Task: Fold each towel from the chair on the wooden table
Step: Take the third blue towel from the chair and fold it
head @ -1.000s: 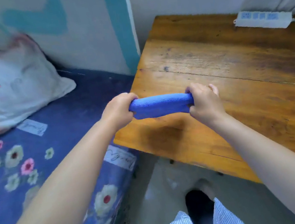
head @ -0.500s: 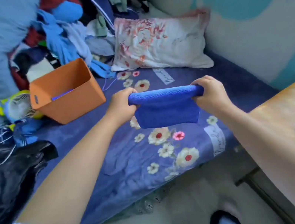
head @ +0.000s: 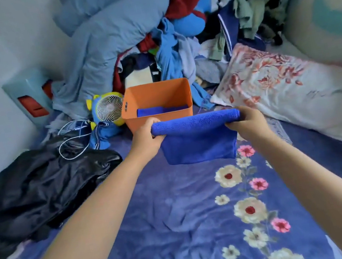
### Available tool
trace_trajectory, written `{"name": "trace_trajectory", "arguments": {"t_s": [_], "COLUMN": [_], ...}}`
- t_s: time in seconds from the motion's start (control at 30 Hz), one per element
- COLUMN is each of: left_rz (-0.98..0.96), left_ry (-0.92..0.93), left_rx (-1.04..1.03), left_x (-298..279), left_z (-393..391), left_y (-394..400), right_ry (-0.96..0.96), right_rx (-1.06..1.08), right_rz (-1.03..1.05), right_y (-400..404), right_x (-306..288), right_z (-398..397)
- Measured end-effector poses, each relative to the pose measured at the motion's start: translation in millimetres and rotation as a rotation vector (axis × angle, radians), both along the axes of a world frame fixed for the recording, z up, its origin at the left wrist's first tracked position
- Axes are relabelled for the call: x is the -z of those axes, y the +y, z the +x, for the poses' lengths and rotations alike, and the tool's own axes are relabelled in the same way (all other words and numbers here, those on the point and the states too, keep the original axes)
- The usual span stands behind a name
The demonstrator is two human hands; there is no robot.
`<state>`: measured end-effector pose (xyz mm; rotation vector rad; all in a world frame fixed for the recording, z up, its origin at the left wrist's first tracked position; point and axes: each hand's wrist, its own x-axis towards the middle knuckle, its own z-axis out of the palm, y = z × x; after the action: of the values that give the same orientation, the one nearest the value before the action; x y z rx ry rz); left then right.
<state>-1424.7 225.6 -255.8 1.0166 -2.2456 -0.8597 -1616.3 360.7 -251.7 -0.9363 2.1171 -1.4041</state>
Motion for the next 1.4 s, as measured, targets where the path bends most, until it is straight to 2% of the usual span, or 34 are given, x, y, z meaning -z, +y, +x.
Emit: {"name": "trace_trajectory", "arguments": {"t_s": [0.23,0.4,0.6,0.73,0.87,1.0,1.2,1.4], "left_rz": [0.027,0.091,0.221,0.224,0.229,0.41,0.497,0.585], "left_ry": [0.041,0.113,0.229,0.235,0.092,-0.068,-0.406,-0.581], "left_rx": [-0.14,-0.273,-0.458,-0.443,-0.365,-0.379,-0.395,-0.311], "left_x": [-15.5,-14.2,10.0,38.8,88.3,154.8,243.0,297.1], "left_z": [-70.4,-115.2,-160.6,-191.9,-214.6,-233.4,-255.1,-286.1], "left_y": [-121.0,-201.3,-291.7,-346.1,-396.1,-431.7,-450.7,-455.0], "right_ry": [-0.009,0.019,-0.003,0.02,0.041,0.103,0.093,0.099], "right_rx": [-0.095,-0.08,-0.043,0.043,0.126,0.13,0.098,0.034], "right_rz": [-0.012,-0.014,-0.053,-0.044,0.079,0.351,0.672,0.841], "right_y": [-134.1,-218.6,-310.5,-369.0,-425.8,-467.9,-499.9,-512.2], "right_x": [-10.2,-11.5,6.2,33.5,82.3,143.2,228.5,296.4], "right_z": [-72.1,-108.3,-136.1,-153.2,-169.0,-178.1,-182.4,-186.5]}}
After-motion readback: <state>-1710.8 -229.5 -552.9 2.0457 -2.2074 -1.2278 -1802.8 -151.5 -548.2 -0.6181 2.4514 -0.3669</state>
